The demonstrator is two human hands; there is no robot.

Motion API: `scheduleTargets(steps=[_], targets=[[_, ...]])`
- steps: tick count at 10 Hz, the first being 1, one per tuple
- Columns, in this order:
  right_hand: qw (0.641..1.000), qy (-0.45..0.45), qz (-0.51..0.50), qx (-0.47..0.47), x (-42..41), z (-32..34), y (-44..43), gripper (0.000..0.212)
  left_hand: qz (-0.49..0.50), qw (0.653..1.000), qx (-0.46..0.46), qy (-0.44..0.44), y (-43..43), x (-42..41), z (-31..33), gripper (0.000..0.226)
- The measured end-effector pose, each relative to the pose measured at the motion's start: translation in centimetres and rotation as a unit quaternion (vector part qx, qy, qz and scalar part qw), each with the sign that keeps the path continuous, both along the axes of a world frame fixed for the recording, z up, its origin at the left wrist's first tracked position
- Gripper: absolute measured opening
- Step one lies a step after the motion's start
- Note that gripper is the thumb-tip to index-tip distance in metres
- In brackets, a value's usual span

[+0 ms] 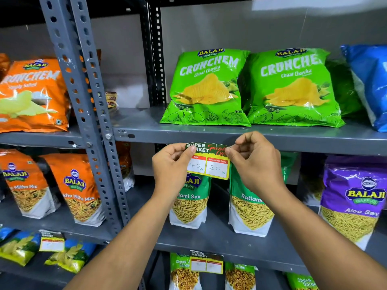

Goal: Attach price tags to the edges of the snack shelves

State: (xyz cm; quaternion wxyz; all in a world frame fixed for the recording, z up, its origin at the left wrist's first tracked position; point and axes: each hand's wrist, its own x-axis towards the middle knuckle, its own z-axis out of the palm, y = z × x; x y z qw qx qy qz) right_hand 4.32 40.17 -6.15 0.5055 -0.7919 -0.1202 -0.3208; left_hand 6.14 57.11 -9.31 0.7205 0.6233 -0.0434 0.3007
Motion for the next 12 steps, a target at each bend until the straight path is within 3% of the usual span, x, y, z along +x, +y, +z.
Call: scheduleTargets(steps=[3, 5, 7, 10, 12], targets=[[0.999, -0.029, -0.025, -0.026, 0.2, 1.8, -0.3, 0.022, 0.024, 0.999, 0.016, -0.016, 0.0, 0.6, 1.4, 0.007], [0.991, -0.044, -0.094, -0.08, 0.5, 1.6, -0.2, 0.026, 0.113, 0.991, 0.072, 0.001, 0.6, 1.3, 1.1, 0.035], [0.943, -0.138, -0.225, -0.201, 0.8, 1.6, -0.9, 0.037, 0.154, 0.981, 0.116, 0.013, 1.7, 1.9, 1.1, 0.055], [0.947, -0.024, -0.251, -0.2, 0.5, 3.0, -0.5, 0.041, 0.139, 0.985, 0.092, 0.032, 1.3, 2.2, 1.4, 0.052], [0.952, -0.019, -0.23, -0.199, -0.5, 2.4, -0.8, 0.038, 0.15, 0.981, 0.112, 0.058, 1.1, 0.7, 1.9, 0.052]])
